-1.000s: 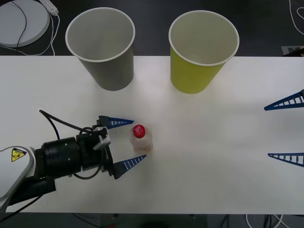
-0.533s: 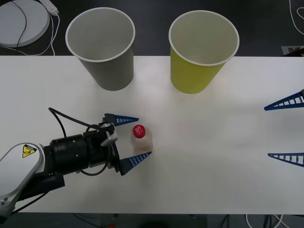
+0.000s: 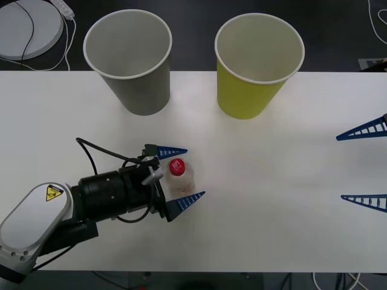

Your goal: Put the can into the green bin and the plastic bottle into the gray bin

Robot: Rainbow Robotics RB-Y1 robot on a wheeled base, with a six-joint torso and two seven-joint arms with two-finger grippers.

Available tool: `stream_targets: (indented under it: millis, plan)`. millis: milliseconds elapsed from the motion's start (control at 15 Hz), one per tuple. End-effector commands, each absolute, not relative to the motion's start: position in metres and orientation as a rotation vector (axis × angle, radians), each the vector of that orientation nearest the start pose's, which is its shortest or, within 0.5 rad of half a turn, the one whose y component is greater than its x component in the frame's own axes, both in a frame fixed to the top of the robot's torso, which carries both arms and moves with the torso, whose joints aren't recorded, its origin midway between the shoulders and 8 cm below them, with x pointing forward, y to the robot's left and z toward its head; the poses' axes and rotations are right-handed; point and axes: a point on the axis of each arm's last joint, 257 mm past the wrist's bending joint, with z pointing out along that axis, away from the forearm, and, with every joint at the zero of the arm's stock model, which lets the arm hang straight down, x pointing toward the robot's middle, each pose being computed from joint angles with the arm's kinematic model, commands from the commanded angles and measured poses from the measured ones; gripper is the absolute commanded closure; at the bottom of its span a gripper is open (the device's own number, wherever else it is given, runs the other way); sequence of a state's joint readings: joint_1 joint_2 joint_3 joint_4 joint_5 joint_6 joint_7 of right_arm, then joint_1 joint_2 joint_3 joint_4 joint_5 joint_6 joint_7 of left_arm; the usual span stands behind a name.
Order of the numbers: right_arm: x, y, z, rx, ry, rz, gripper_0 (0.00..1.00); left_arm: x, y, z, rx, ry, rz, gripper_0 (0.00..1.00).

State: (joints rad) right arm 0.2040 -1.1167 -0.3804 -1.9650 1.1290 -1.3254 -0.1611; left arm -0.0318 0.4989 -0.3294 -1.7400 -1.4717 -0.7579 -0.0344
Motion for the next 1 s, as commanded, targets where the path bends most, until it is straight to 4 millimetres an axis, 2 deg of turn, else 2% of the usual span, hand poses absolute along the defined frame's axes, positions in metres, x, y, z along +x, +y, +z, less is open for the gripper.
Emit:
stream_targets:
  millis: [67, 200, 267, 400, 467, 1000]
  plan:
    - [0.3249, -0.2756, -0.1119, -1.565, 1.557, 0.408, 0.00, 0.3959, 0.0374, -0.2522, 1.210, 1.401, -0.536, 0.00]
    - [0.3249, -0.2756, -0.1119, -1.565, 1.557, 0.408, 0.00, 0.3959, 0.0374, -0.2522, 1.210, 1.401, -0.536, 0.00]
    - [0.3249, -0.2756, -0.1119, -1.565, 1.557, 0.408, 0.00, 0.3955, 0.0370, -0.2528, 1.213, 1.401, -0.536, 0.06]
    - [0.3249, -0.2756, -0.1119, -1.565, 1.557, 0.408, 0.00, 0.3960, 0.0375, -0.2525, 1.213, 1.401, -0.534, 0.93]
    - [0.3249, -0.2756, -0.1119, -1.565, 1.557, 0.408, 0.00, 0.3958, 0.0371, -0.2516, 1.211, 1.400, -0.536, 1.00]
    - [0.3249, -0.2756, -0.1119, -1.565, 1.557, 0.408, 0.00, 0.3973, 0.0367, -0.2498, 1.203, 1.397, -0.534, 1.00]
